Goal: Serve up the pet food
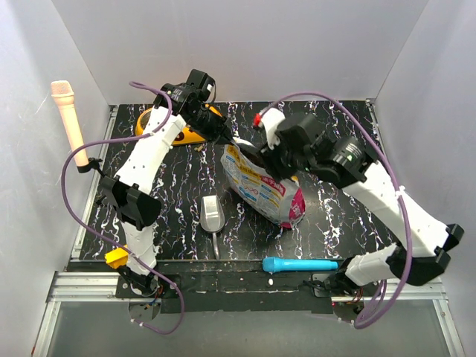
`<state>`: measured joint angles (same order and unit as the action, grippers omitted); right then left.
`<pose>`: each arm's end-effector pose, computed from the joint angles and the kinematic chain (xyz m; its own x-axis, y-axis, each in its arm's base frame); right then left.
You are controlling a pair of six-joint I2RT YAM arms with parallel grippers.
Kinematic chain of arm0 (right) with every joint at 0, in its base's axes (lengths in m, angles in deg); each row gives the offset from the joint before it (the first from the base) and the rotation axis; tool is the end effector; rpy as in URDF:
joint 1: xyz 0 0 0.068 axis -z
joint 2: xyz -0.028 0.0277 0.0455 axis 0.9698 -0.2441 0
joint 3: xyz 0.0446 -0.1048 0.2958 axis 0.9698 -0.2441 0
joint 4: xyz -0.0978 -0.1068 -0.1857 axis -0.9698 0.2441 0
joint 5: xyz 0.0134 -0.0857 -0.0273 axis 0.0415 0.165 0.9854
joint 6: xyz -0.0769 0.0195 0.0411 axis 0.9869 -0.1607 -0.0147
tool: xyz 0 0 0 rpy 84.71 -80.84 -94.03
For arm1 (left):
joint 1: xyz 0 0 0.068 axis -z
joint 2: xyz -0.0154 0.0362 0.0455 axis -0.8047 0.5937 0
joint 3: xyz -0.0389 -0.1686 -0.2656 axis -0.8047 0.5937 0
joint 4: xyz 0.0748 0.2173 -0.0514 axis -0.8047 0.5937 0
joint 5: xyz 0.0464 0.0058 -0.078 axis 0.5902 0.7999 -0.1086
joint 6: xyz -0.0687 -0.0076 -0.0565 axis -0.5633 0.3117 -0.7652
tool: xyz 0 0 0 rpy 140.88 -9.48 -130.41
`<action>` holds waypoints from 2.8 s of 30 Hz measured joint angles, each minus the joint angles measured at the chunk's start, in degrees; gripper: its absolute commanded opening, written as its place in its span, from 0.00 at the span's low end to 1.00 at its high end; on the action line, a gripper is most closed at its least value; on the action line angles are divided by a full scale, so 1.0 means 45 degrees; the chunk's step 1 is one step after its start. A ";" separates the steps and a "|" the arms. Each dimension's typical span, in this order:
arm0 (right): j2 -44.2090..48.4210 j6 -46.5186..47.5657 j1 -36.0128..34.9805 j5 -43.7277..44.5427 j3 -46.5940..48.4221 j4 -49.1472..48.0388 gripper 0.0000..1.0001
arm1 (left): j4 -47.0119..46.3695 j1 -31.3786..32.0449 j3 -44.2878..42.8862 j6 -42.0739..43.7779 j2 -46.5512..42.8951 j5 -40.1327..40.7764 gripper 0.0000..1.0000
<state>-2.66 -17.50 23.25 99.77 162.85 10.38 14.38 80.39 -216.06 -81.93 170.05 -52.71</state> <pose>0.1628 0.1797 0.4476 -0.3743 -0.5284 -0.7620 -0.6596 0.7293 -0.1817 0.3353 -0.1896 0.3877 -0.6958 -0.7112 0.1006 -0.6651 0.5851 -0.4641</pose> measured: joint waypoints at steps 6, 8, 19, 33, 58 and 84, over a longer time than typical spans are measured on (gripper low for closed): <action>-0.2793 -0.0656 0.0034 -0.0816 0.3682 -0.0160 0.72 | 0.0102 -0.0010 -0.0568 -0.0408 0.0296 0.0228 0.00; -0.3551 -0.0704 0.0034 -0.1030 0.4313 -0.0194 0.74 | 0.0097 -0.0010 -0.0568 -0.0583 0.0296 0.0233 0.00; -0.4716 -0.0442 -0.0189 -0.0520 0.4405 -0.0656 0.75 | 0.0160 -0.0010 -0.0568 -0.1020 0.0296 0.0121 0.00; -0.4148 0.0607 0.0831 -0.2259 0.4119 -0.1054 0.79 | 0.0131 -0.0029 -0.0515 -0.1292 0.0296 -0.0092 0.00; -0.5591 0.0753 -0.0554 0.1598 0.3852 -0.0384 0.01 | 0.0053 -0.0194 -0.0403 -0.1846 0.0291 -0.0291 0.00; -0.3667 0.0102 -0.0374 0.0797 0.1549 -0.0622 0.16 | -0.0549 -0.0345 0.0481 -0.2205 -0.0102 -0.0539 0.00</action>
<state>-19.16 -17.04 21.57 103.36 169.82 7.58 11.91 78.84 -213.90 -91.85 169.59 -55.13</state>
